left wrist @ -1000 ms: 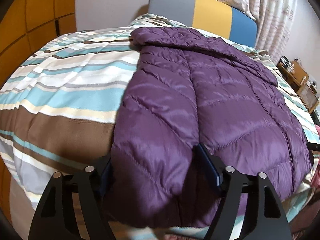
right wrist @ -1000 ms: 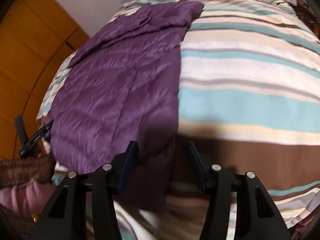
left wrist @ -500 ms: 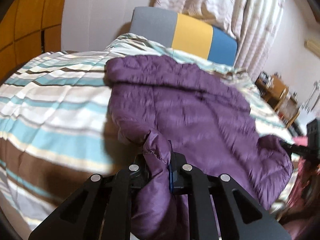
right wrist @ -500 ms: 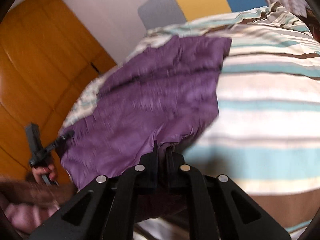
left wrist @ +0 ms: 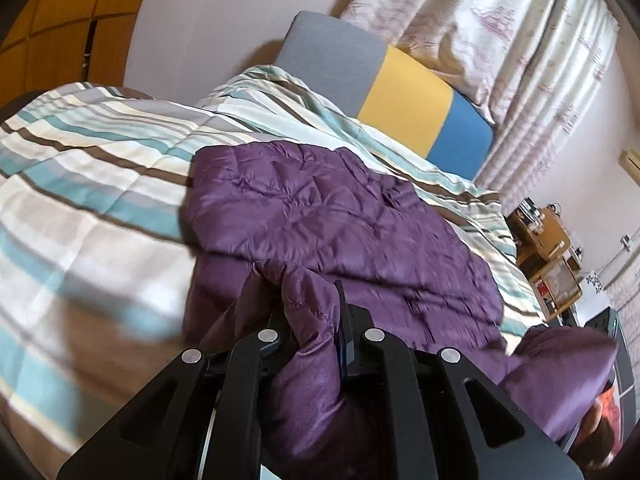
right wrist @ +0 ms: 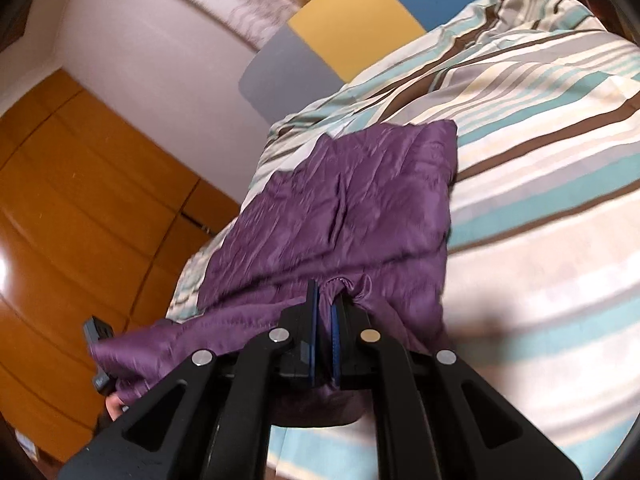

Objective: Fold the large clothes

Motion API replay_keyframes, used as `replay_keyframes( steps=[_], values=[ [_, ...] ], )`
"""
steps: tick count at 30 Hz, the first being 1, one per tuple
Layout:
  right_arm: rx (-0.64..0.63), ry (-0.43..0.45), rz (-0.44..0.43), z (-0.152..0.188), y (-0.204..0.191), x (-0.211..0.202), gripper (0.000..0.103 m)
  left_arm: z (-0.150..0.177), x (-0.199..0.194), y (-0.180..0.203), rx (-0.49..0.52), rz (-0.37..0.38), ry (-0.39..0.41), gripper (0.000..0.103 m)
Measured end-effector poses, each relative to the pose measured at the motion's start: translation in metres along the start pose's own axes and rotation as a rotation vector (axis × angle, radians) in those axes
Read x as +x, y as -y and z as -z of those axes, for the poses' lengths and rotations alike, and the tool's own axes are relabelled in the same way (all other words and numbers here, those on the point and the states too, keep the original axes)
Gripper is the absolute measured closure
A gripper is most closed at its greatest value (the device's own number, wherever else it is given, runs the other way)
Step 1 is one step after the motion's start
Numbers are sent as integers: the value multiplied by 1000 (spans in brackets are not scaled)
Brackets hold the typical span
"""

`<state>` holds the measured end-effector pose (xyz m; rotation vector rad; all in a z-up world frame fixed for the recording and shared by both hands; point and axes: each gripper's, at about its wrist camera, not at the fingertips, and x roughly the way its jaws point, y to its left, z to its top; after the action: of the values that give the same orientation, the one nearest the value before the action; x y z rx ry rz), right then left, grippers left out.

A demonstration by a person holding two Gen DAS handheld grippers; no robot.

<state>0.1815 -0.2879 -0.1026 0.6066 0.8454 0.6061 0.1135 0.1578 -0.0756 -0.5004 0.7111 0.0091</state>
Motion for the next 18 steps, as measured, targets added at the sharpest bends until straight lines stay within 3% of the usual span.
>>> replay_keyframes(
  steps=[8, 11, 12, 14, 18],
  values=[
    [90, 40, 20, -33, 25, 27, 98, -32, 46, -5, -36, -24, -15, 91],
    [102, 46, 42, -38, 32, 36, 98, -39, 55, -6, -45, -41, -8, 80],
    [113, 52, 49, -40, 35, 40, 98, -41, 57, -7, -55, -39, -4, 73],
    [137, 62, 59, -42, 42, 44, 95, -41, 55, -12, -81, -19, 18, 46],
    [184, 91, 66, -45, 53, 48, 83, -38, 38, -21, -129, -21, 136, 20]
  ],
)
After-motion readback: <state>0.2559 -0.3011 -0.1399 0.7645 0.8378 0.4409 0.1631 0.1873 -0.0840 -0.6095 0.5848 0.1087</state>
